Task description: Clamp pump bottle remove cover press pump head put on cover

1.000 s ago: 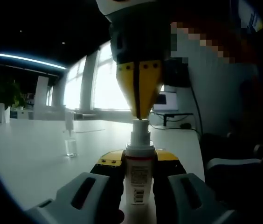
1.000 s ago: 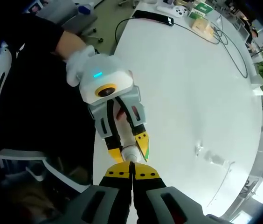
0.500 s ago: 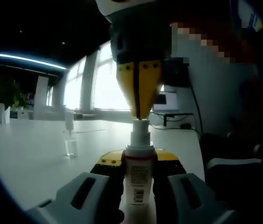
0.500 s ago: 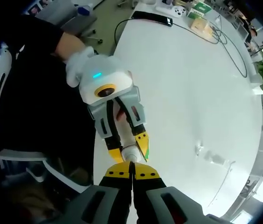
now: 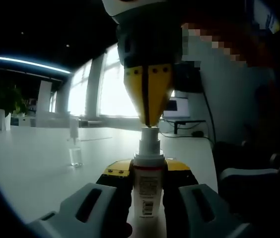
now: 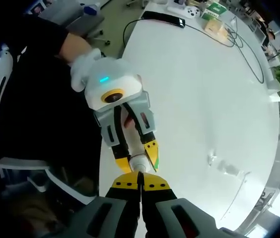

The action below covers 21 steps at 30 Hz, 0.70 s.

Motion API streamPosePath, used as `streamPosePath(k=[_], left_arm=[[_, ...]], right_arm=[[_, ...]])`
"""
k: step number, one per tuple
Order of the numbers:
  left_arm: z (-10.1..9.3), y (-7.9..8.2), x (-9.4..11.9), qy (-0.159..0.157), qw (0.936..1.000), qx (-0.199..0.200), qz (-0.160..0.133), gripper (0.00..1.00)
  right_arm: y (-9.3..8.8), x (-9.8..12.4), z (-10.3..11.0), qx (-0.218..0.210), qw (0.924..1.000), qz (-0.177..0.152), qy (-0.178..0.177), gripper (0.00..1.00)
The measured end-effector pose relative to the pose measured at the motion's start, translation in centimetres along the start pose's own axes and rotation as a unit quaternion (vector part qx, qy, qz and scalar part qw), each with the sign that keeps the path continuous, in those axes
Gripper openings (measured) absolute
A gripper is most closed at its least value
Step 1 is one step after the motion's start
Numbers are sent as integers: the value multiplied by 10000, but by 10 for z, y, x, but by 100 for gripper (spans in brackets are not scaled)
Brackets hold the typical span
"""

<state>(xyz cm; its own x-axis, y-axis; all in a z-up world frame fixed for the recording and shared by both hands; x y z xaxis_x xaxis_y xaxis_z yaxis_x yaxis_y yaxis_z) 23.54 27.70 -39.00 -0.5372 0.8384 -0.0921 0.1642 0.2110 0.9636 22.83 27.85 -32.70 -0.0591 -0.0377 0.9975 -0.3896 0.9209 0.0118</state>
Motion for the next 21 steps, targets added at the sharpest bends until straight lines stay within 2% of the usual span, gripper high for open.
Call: streamPosePath(k=[21], left_arm=[[-1, 0, 0, 4, 10000, 2, 2, 14]], right_arm=[[2, -6, 1, 93, 9999, 109, 26, 0]])
Point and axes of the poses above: the point that each gripper's makers call its tool centre point, and the gripper's own axes: x roughly backward along the fingers, z roughly to its left, y roughly out of its top, the point moved 3 cm from there along x, roughly backward along the fingers, and after that the axes turned 14 degrees about x, right-handed, at the moved point
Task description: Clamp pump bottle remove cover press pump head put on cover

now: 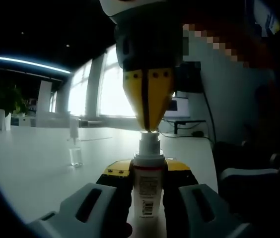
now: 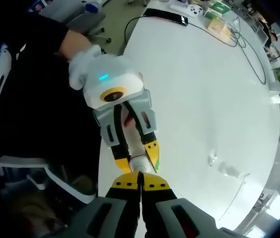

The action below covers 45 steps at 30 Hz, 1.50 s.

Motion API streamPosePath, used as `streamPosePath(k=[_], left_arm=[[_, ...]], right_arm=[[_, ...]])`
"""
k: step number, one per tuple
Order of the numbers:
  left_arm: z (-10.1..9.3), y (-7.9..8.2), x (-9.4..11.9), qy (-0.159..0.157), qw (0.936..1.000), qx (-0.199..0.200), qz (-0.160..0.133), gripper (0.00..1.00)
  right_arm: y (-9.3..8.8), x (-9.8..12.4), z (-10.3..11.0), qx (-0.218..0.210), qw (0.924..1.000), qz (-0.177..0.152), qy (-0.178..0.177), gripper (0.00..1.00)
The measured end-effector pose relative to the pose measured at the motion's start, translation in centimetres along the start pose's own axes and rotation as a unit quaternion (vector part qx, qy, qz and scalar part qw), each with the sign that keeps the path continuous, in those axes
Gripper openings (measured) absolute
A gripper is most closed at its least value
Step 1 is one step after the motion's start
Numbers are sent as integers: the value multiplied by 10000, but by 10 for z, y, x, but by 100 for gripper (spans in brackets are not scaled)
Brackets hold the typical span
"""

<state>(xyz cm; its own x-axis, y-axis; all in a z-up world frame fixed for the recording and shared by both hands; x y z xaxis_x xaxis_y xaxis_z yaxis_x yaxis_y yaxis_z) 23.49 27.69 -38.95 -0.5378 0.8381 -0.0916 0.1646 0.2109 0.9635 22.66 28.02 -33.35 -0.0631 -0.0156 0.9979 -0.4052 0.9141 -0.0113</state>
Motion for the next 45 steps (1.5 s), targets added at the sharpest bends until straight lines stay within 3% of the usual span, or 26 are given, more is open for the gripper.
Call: streamPosePath(k=[15, 45], left_arm=[[-1, 0, 0, -5, 10000, -1, -2, 14], [0, 0, 0, 6, 10000, 13, 34, 14]], right_arm=[[-4, 7, -2, -235, 9993, -297, -56, 0], [-3, 7, -1, -205, 9996, -189, -39, 0]])
Point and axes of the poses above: the point that each gripper's makers call its tool centre point, and the gripper's own axes: x roughly backward along the fingers, z roughly to its left, y roughly out of its top, the point moved 3 cm from there along x, roughly backward along the fingers, and after that the axes turned 14 degrees about x, right-handed, at the moved point
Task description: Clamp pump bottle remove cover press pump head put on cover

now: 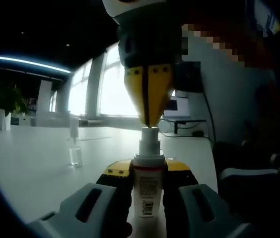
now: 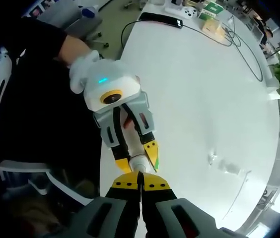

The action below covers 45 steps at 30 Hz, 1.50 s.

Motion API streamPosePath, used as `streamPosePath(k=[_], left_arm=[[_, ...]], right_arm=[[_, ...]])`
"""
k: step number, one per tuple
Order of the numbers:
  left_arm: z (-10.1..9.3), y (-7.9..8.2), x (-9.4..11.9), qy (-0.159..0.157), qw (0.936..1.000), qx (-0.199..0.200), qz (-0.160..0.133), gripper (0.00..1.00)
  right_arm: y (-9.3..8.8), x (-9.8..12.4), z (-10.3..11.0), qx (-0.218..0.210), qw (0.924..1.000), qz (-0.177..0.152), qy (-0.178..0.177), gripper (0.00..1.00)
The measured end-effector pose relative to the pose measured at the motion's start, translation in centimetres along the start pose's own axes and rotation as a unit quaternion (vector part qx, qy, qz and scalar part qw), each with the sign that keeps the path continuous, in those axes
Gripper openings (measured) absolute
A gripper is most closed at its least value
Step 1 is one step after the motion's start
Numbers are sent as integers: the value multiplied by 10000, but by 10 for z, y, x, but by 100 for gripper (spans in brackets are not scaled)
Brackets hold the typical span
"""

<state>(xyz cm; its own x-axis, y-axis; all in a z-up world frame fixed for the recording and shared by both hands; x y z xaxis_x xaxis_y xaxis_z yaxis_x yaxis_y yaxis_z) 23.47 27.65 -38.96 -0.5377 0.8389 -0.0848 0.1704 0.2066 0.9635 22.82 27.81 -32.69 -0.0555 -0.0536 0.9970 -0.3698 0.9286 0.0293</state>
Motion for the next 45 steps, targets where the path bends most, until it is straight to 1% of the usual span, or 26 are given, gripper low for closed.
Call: streamPosePath(k=[18, 30, 32, 38, 42, 45], left_arm=[[-1, 1, 0, -12, 10000, -18, -24, 14], [-1, 1, 0, -11, 10000, -16, -41, 14], [0, 1, 0, -13, 10000, -14, -42, 14], [-1, 1, 0, -10, 10000, -17, -47, 14], [0, 1, 0, -14, 10000, -20, -49, 14], [-1, 1, 0, -15, 10000, -24, -52, 14]], right_arm=[[0, 0, 0, -10, 10000, 7, 16, 0], [-2, -3, 0, -167, 9998, -14, 137, 0], [-1, -5, 1, -83, 9999, -21, 138, 0], [0, -7, 1, -46, 9999, 59, 111, 0], [1, -4, 0, 24, 9998, 147, 111, 0], [1, -1, -1, 30, 9998, 144, 119, 0]])
Point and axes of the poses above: the point that each gripper's makers call its tool centre point, and the gripper's own axes: x roughly backward along the fingers, z roughly to its left, y roughly out of its top, the point moved 3 cm from there along x, roughly backward along the fingers, and after that the axes turned 14 degrees about x, right-handed, at the moved point
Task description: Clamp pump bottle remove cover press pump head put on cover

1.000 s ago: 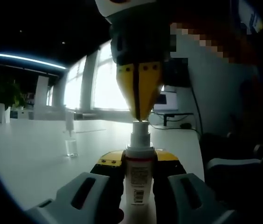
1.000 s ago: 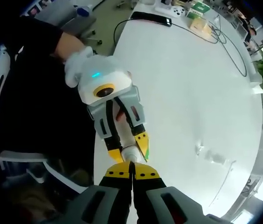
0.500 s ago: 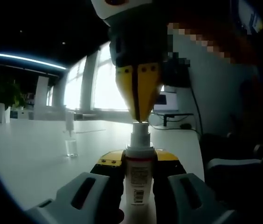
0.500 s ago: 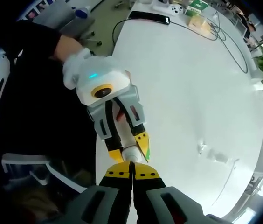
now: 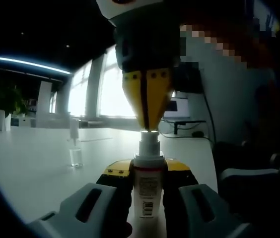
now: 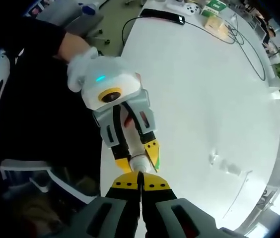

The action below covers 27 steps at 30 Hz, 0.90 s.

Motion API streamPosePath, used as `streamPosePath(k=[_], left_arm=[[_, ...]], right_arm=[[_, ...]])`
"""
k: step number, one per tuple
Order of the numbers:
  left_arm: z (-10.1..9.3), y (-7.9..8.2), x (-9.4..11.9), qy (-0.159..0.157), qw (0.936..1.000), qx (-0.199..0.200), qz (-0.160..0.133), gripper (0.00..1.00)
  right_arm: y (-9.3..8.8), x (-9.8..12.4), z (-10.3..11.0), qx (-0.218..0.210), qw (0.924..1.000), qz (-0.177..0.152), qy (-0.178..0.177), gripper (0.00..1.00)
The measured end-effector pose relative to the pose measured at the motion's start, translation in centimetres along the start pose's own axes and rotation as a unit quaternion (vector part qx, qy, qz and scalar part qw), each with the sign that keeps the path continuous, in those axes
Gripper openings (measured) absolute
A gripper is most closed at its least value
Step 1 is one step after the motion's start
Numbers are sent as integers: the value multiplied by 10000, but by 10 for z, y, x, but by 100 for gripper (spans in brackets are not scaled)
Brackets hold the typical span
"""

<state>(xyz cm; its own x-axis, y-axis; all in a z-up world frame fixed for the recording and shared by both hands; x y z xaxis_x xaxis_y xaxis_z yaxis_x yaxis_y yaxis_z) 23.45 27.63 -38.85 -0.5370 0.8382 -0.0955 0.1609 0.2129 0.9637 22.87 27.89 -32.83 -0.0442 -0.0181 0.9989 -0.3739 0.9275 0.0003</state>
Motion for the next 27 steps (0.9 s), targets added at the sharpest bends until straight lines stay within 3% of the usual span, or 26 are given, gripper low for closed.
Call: streamPosePath(k=[27], left_arm=[[0, 0, 1, -3, 10000, -2, -6, 14]], right_arm=[[-1, 1, 1, -58, 9998, -189, -44, 0]])
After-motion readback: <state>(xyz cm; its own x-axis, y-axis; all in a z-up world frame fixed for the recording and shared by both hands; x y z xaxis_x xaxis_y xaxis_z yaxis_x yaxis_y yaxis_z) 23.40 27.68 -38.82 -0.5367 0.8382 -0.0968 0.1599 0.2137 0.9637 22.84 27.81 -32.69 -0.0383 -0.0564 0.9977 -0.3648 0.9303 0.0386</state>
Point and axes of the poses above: the point that each gripper's makers call its tool centre point, and the gripper's own axes: x roughly backward along the fingers, z roughly to its left, y roughly out of its top, the point moved 3 cm from there along x, roughly backward along the fingers, and after that the axes turned 14 degrees about x, right-handed, at the moved point
